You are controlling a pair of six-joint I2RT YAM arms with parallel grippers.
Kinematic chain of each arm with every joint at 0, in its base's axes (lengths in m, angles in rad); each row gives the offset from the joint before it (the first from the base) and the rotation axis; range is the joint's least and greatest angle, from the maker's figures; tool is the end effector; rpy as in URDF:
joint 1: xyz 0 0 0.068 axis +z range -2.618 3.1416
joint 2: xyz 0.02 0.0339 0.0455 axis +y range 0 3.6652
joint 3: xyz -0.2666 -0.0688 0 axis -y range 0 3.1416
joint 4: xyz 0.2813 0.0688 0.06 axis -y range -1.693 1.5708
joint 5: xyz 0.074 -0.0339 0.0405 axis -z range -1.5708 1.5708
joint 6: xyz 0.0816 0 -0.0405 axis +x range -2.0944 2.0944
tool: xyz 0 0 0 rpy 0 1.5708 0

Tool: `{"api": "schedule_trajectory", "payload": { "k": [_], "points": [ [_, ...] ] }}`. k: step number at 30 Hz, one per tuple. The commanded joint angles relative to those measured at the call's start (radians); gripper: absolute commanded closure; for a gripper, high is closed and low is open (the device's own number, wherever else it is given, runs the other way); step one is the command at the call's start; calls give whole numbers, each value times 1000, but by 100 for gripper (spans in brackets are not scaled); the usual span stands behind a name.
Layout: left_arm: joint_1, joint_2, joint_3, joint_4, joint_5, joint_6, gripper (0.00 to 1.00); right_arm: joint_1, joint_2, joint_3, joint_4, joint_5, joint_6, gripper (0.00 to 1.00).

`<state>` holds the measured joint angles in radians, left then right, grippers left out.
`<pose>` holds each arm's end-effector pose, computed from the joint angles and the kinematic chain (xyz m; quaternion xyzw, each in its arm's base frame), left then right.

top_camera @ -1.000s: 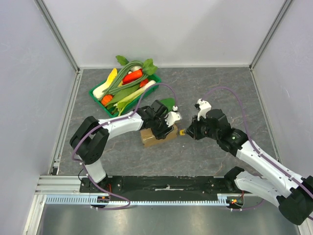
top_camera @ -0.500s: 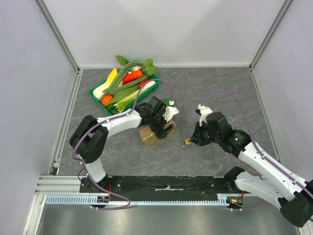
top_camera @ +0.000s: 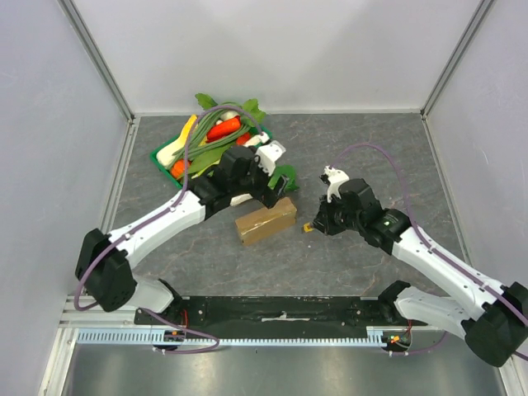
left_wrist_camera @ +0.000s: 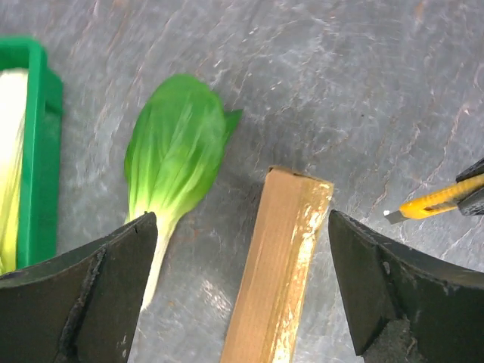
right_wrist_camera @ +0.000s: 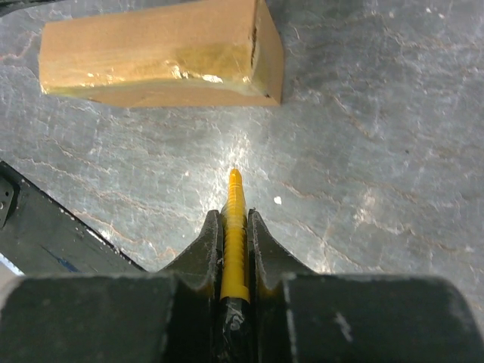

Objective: Unpack the express box

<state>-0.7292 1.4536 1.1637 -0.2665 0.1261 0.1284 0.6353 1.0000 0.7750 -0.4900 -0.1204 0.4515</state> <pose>0.2968 -0.2789 0.2735 0.3905 0.7807 -0.1961 0.4468 0.2200 0.1744 0.2319 -0.1082 0.9021 0.2610 0.3262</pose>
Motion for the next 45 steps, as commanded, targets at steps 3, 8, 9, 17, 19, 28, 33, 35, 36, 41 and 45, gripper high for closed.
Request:
{"api": "schedule_trajectory", "payload": {
  "k": [3,8,9,17,19,28,33,35,36,41,45],
  "points": [
    [134,-84,-162,33,-97,-303,20,17,113,59,208,-16,-13,100],
    [188,-96,-233,-6,-65,-450,41,32,213,86,264,66,22,100],
    [188,-93,-236,-55,-83,-466,42,32,225,98,280,76,23,100],
    [188,-114,-357,-40,171,-480,53,32,344,168,349,143,39,100],
    [186,-127,-398,-4,230,-477,62,32,382,188,382,95,36,100],
    [183,-242,-558,226,403,-573,64,121,520,296,432,-90,-23,100],
    [183,-298,-543,187,354,-547,64,141,517,313,401,-35,-23,100],
    [183,-329,-530,139,276,-524,65,139,493,320,340,101,-24,100],
    [183,-352,-524,101,241,-506,65,139,459,322,323,149,-22,100],
    [183,-539,-507,29,9,-425,42,132,330,345,205,284,-30,100],
    [185,-605,-445,32,-117,-382,0,132,217,340,139,31,-118,100]
  ]
}}
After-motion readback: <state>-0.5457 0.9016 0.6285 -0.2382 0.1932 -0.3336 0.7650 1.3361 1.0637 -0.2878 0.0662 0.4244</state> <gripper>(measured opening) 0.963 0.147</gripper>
